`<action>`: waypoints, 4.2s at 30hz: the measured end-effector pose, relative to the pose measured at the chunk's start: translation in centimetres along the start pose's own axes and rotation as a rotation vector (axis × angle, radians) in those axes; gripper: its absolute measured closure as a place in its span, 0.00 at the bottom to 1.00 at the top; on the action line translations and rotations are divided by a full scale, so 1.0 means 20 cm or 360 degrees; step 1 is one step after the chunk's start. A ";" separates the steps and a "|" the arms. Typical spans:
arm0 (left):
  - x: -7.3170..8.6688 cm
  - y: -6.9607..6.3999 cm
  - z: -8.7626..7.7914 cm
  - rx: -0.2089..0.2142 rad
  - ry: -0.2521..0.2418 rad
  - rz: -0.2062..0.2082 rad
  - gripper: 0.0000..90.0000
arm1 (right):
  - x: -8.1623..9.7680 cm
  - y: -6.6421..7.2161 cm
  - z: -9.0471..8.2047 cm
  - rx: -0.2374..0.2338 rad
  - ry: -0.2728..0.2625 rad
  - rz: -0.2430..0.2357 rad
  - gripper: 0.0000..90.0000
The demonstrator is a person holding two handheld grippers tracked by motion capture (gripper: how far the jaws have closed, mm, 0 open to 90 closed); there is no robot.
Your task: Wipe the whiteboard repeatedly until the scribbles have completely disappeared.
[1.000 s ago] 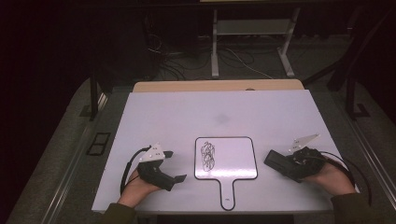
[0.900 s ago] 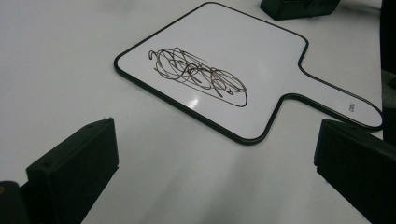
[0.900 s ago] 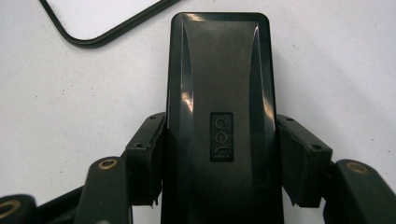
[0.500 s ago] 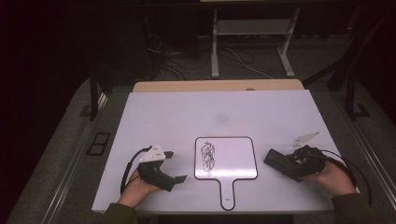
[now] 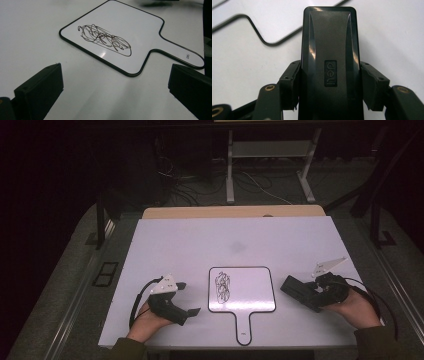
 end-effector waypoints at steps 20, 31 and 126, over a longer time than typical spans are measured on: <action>0.00 0.00 -0.01 -0.0020 -0.0028 -0.0018 0.00 | -0.14 0.04 0.06 -0.0038 -0.0054 -0.0009 0.42; 0.01 0.01 -0.01 -0.0020 -0.0024 -0.0020 0.00 | -0.22 0.05 0.11 -0.0066 -0.0065 -0.0025 0.42; 0.02 0.01 0.01 -0.0022 -0.0002 -0.0012 0.00 | -0.64 0.38 0.84 -0.0192 0.0174 -0.0423 0.43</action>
Point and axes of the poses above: each handheld gripper's, and its own axes: z roughly forward along the jaws, x roughly out of its underside, y roughly to its left, the point moved 5 cm from there along z, roughly forward along the jaws, and after that the axes turned 13 degrees about -y, right-handed, at the moved point
